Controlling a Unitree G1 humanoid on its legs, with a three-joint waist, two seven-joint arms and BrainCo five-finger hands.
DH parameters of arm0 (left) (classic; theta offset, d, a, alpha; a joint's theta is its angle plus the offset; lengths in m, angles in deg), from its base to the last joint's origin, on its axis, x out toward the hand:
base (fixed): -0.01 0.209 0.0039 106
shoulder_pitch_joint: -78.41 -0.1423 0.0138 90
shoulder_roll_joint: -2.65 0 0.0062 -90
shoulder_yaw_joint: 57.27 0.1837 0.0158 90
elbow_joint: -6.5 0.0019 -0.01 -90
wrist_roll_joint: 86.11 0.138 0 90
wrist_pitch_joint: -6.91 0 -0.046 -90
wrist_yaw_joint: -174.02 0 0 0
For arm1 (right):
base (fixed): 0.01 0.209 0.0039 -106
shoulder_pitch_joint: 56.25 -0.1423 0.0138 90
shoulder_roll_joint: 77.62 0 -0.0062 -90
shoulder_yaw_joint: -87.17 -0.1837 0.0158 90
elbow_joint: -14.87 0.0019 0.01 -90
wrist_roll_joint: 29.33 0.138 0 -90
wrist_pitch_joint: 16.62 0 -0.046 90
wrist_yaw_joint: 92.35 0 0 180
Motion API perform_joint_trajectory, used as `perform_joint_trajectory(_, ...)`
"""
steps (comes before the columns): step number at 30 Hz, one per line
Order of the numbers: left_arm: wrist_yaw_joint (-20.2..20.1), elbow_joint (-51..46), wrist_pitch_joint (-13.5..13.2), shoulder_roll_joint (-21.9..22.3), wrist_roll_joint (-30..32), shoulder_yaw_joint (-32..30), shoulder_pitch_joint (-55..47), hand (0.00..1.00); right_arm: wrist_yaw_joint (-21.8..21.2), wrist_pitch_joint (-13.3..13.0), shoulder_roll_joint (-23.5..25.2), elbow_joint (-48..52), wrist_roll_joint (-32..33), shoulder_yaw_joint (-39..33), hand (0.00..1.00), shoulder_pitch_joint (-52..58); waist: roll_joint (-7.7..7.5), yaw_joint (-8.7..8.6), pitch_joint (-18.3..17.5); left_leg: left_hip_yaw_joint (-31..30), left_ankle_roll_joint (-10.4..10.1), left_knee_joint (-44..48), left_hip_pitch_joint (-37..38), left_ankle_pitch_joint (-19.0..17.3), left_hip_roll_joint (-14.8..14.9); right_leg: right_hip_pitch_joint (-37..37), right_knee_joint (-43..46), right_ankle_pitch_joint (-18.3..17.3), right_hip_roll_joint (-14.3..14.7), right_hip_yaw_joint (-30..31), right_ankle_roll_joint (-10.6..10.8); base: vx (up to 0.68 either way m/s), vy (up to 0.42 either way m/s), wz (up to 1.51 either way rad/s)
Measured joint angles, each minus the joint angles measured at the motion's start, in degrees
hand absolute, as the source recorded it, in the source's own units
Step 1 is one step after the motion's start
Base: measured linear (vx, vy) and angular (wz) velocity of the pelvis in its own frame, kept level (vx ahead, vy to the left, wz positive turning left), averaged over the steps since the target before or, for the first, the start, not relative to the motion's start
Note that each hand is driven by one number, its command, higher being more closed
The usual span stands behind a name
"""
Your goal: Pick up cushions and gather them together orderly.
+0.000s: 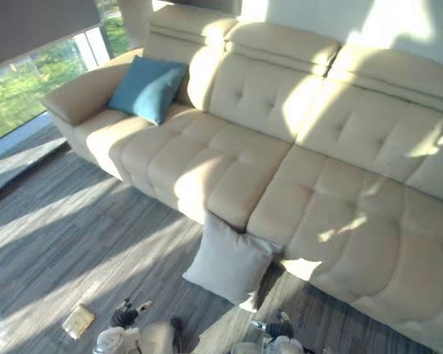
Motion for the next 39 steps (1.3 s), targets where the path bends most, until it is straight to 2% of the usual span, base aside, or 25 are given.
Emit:
perform_joint_trajectory(2, 0.0, 1.1, 0.0, -0.1, 0.0, -0.1, 0.2, 0.00, -0.1, -0.1, 0.2, 0.1, 0.0, -0.2, 0.00, 0.1, 0.10, -0.05, 0.0, 3.5, 0.7, -2.4, 3.4, -0.4, 0.1, -0.9, 2.6, 0.6, -1.4, -2.1, 0.9, 0.11, 0.220, -0.89)
perform_joint_trajectory(4, 0.1, 1.7, 0.1, -0.1, -0.4, -0.1, 0.1, 0.00, -0.2, -0.2, -0.1, 0.0, 0.0, -0.2, 0.00, -0.1, 0.29, 0.24, 0.0, 8.6, 0.6, -5.5, 7.5, -0.4, 0.7, -2.6, 6.2, 0.5, -4.8, -10.9, 0.7, 0.01, 0.131, -1.24)
perform_joint_trajectory(6, 0.0, 2.7, 0.1, -0.5, -0.6, 0.5, 0.2, 0.00, -0.2, -0.2, -0.6, -0.5, 0.0, -0.2, 0.00, -0.5, 0.41, 0.03, -0.1, 11.6, -0.2, -7.9, 9.7, 0.0, 1.5, -3.2, 3.9, 1.4, -7.7, -20.8, -0.6, -0.04, 0.046, -1.04)
perform_joint_trajectory(8, -0.2, 2.8, 0.0, -1.6, -0.7, 3.1, 0.3, 0.00, -0.2, -0.3, -1.0, -1.8, 0.0, 0.1, 0.00, -1.8, 0.00, -0.30, -0.1, 12.6, -1.7, -10.0, 9.8, 1.1, 1.1, -4.9, -2.3, 6.4, -8.4, -25.5, -1.7, 0.04, -0.081, -0.53)
perform_joint_trajectory(9, -0.3, 3.7, 0.1, -1.7, -0.7, 4.3, 1.1, 0.00, -0.2, -0.3, -1.9, -3.1, 0.0, 0.2, 0.00, -2.7, 0.35, -0.86, -0.3, 11.4, -1.9, -11.5, 9.9, 2.7, 0.8, -4.9, -3.3, 6.9, -7.6, -26.1, -2.1, 0.09, -0.157, -0.10)
perform_joint_trajectory(10, -0.3, 4.0, 0.1, -1.5, -0.7, 5.1, 1.2, 0.00, -0.2, -0.2, -2.7, -4.7, 0.0, 0.2, 0.00, -3.5, 1.73, -1.00, -0.3, 7.5, -2.4, -13.3, 9.9, 3.6, 0.8, -5.0, -4.1, 7.1, -6.5, -26.2, -2.4, 0.08, -0.155, 0.06)
perform_joint_trajectory(11, -0.3, 4.2, 0.1, -1.2, -0.6, 5.6, 1.4, 0.00, -0.2, -0.2, -3.4, -5.3, 0.0, 0.1, 0.00, -4.0, 2.36, -1.28, -0.2, 7.2, -2.6, -13.9, 9.9, 4.0, 1.0, -4.8, -4.3, 7.1, -6.1, -26.3, -2.4, 0.07, -0.168, 0.12)
perform_joint_trajectory(13, -0.4, 4.7, 0.1, -0.6, -0.5, 6.1, 1.5, 0.00, -0.2, -0.2, -4.1, -5.6, 0.0, -0.2, 0.00, -4.0, 3.24, -1.33, -0.2, 6.3, -3.2, -14.7, 10.4, 4.4, 1.8, -3.3, -5.7, 7.3, -4.8, -26.8, -2.8, 0.06, -0.119, 0.18)
perform_joint_trajectory(15, -0.4, 4.8, 0.1, -0.4, -0.5, 6.2, 1.4, 0.00, -0.2, -0.3, -4.1, -6.5, 0.0, -0.3, 0.00, -4.0, 3.31, -1.26, -0.3, 5.7, -3.7, -13.1, 11.0, 4.0, 2.9, -1.1, -7.9, 7.5, -3.6, -27.2, -3.1, 0.03, -0.101, 0.11)
perform_joint_trajectory(17, -0.9, 4.5, 0.0, -0.6, -0.4, 6.1, 1.5, 0.00, -0.2, -0.6, -3.8, -6.4, 0.0, -0.5, 0.00, -3.9, 3.23, -1.13, 0.0, 5.4, -4.5, -4.1, 7.8, 1.8, 4.7, 0.6, -9.5, 7.2, -3.2, -27.4, -3.2, -0.01, -0.078, 0.05)
perform_joint_trajectory(19, -1.1, 3.0, 0.0, -0.7, -0.4, 5.9, 1.5, 0.00, -0.2, -0.6, -3.7, -6.3, 0.1, -0.4, 0.00, -3.7, 2.73, -0.81, 0.4, 4.2, -4.2, 7.3, 2.9, 0.7, 6.8, 1.7, -10.1, 7.2, -2.8, -27.2, -3.3, -0.01, -0.063, -0.08)
perform_joint_trajectory(20, -1.2, 2.5, 0.0, -0.7, -0.4, 5.9, 1.4, 0.00, -0.1, -0.6, -3.8, -6.3, 0.1, -0.4, 0.00, -3.5, 2.97, -0.36, 0.4, 4.1, -4.2, 12.4, 1.0, 0.7, 8.2, 2.4, -10.1, 7.3, -2.3, -26.5, -3.5, 0.02, -0.034, -0.27)
perform_joint_trajectory(21, -1.2, 2.3, 0.0, -0.6, -0.3, 5.9, 1.4, 0.00, -0.1, -0.6, -3.7, -6.2, 0.1, -0.5, 0.00, -3.2, 2.72, 0.12, 0.5, 3.9, -3.9, 14.3, 0.5, 0.0, 8.8, 3.0, -10.2, 7.3, -2.1, -25.5, -3.6, 0.05, -0.002, -0.35)
perform_joint_trajectory(23, -1.2, 2.6, 0.0, -0.5, 0.0, 5.8, 1.5, 0.00, -0.1, -0.5, -3.6, -6.0, 0.4, -1.0, 0.00, -3.3, 3.53, -0.03, 0.4, 0.7, -3.1, 11.0, 1.8, -3.5, 8.1, 2.8, -10.1, 7.3, -1.8, -23.9, -3.8, 0.07, 0.100, -0.38)
perform_joint_trajectory(25, -1.2, 2.6, 0.0, -0.1, 0.1, 5.8, 1.5, 0.00, 0.0, -0.3, -3.5, -5.6, 0.5, -2.5, 0.00, -3.4, 4.06, -0.03, 0.7, -3.2, -2.2, 2.1, 2.3, -3.1, 6.2, 1.7, -9.1, 7.5, -1.8, -22.4, -3.3, 0.04, 0.136, -0.45)
perform_joint_trajectory(26, -1.2, 2.6, 0.0, 0.5, 0.2, 5.1, 1.7, 0.00, 0.1, -0.1, -3.8, -5.1, 0.4, -2.5, 0.00, -3.4, 4.34, 0.42, 1.0, -4.4, -4.5, -1.5, 4.0, -1.6, 5.1, 0.9, -7.8, 6.9, -1.9, -20.7, -2.4, 0.03, 0.110, -0.41)
perform_joint_trajectory(28, -1.0, 2.6, 0.1, -0.2, 0.5, 4.6, 1.6, 0.00, 0.2, -0.1, -2.4, -4.1, 0.4, -2.6, 0.00, -2.4, 2.95, 0.29, 0.4, -2.5, -3.8, -3.7, 5.6, -0.9, 3.5, 1.1, -9.0, 7.6, -3.2, -19.2, -1.5, 0.11, 0.117, -0.31)
perform_joint_trajectory(32, -0.7, 2.7, 0.1, -0.2, 0.7, 4.7, 1.4, 0.00, 0.3, -0.1, -2.1, -3.7, 0.2, -2.6, 0.00, -2.1, 2.69, 0.23, 0.1, -1.2, -3.5, -5.8, 7.9, -0.7, 2.0, 1.6, -9.3, 7.4, -4.5, -18.6, -0.8, 0.07, 0.078, -0.13)
perform_joint_trajectory(39, -0.3, 2.8, 0.1, 1.1, 0.7, 4.8, 0.5, 0.00, 0.5, -0.1, -1.9, -2.7, 0.0, -4.3, 0.00, -0.9, 4.05, 0.12, -1.2, -0.8, -3.7, -10.3, 10.9, 0.8, 1.5, 2.9, -10.3, 7.2, -4.2, -18.9, -0.4, 0.04, -0.022, -0.03)
